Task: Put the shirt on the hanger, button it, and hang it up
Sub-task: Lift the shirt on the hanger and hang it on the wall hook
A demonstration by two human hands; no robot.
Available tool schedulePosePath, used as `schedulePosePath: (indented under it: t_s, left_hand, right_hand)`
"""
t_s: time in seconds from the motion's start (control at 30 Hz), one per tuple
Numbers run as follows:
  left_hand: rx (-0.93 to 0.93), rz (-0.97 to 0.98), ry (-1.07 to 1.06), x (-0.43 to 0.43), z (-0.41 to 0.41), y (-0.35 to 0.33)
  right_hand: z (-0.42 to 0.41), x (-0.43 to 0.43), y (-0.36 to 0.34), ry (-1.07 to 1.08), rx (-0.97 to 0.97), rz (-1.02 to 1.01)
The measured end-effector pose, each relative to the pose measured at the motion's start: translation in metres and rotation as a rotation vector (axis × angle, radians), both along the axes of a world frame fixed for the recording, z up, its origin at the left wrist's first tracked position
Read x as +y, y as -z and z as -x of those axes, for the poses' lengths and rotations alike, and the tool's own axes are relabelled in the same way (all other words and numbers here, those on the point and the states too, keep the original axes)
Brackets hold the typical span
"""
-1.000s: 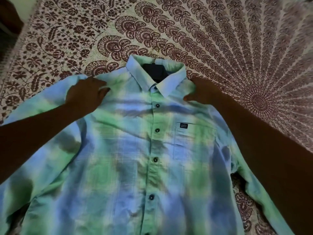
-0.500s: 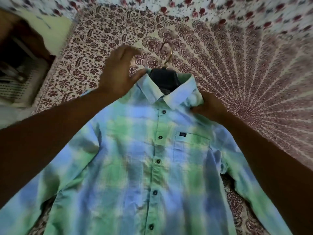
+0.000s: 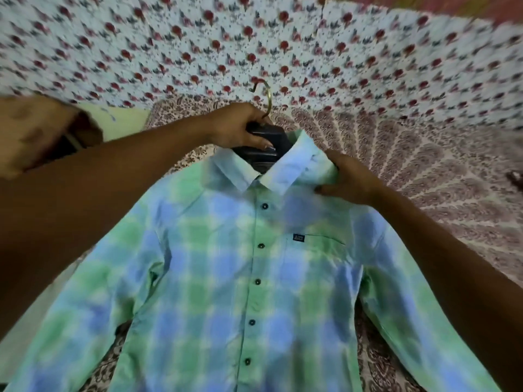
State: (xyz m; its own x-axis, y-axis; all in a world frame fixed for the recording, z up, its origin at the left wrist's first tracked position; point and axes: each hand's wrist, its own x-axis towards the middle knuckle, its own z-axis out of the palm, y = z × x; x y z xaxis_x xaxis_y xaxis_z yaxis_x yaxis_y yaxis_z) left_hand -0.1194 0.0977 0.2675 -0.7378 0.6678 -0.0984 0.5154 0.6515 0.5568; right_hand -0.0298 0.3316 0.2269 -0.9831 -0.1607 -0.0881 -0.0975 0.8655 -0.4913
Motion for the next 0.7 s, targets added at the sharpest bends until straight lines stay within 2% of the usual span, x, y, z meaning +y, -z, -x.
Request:
schedulePosePath:
  t_s: [0.13,0.27,0.33,0.37,0.47,0.53,0.6,0.7]
  left_hand:
    - [-0.092,-0.049,-0.012,-0.006,-0.024,-0.037]
    - [-0.165,-0.141,-0.090,-0.011,-0.051,-0.051]
    - [-0.080,-0.064,-0.085,-0.016,-0.064,-0.062]
    - [-0.064,-0.011,-0.031,-0.018,-0.070,-0.071]
    - [-0.270,0.051,0.103,-0.021,-0.085,-0.098]
    - [-0.315,0.070,0.131,-0.021,-0.095,-0.117]
    - [-0.279,0.082,0.150,-0.022,-0.099,-0.131]
    - [-0.120,0.082,0.182,-0.026,-0.106,-0.149]
  right_hand:
    - [-0.030,-0.017,-0.052,-0.063,-0.052,0.094]
    - [-0.060,-0.030,-0.062,-0.052,-0.059,0.249]
    - [-0.075,-0.030,-0.067,-0.067,-0.021,0.311]
    - [-0.083,-0.030,-0.073,-0.075,-0.005,0.314]
    - [-0.099,-0.031,-0.094,-0.078,0.044,0.277]
    - [-0.108,-0.029,-0.109,-0.053,0.047,0.291]
    - [-0.114,-0.029,-0.124,-0.038,0.048,0.262]
    - [-0.123,-0.033,-0.157,-0.051,-0.031,0.073]
